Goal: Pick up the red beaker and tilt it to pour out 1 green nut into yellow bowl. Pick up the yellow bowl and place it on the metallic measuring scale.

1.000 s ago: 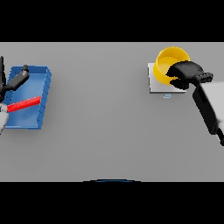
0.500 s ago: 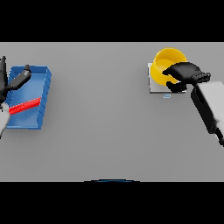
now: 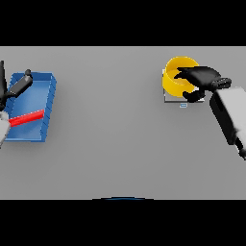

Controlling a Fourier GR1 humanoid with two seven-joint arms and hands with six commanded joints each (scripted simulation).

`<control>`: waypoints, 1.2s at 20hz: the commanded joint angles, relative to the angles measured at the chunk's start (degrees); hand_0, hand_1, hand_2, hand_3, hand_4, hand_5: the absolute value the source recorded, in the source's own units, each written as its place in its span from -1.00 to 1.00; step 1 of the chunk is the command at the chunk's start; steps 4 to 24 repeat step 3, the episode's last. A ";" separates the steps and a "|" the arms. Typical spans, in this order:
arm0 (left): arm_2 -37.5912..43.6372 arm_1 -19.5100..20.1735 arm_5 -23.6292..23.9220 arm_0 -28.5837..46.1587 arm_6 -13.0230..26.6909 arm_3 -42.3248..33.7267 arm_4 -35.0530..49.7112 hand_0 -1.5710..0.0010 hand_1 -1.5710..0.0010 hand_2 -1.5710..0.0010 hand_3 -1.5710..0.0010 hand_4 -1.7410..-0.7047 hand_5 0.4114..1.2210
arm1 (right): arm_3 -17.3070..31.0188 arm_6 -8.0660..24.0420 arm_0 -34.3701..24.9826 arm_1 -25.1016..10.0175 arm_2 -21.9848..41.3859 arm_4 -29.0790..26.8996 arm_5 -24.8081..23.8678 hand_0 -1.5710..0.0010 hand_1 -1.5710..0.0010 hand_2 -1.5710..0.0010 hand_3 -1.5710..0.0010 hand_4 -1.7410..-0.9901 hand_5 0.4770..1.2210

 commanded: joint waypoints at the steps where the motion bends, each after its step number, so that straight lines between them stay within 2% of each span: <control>1: 0.20 0.40 -0.49 -0.04 -0.55 0.15 0.23 1.00 1.00 1.00 1.00 0.97 -0.37 | -0.21 -0.35 0.32 -0.32 0.09 -0.04 0.30 0.96 0.96 0.95 0.75 -0.36 -0.23; 3: 0.08 0.42 -0.44 0.46 -0.76 -0.32 0.21 1.00 1.00 1.00 1.00 0.96 -0.37 | -0.04 0.17 0.46 -0.21 -0.06 -0.24 0.83 0.97 0.97 0.97 0.81 -0.30 -0.30; 24: 0.08 0.42 -0.44 0.46 -0.76 -0.32 0.21 1.00 1.00 1.00 1.00 0.96 -0.37 | -0.04 0.17 0.46 -0.21 -0.06 -0.24 0.83 0.97 0.97 0.97 0.81 -0.30 -0.30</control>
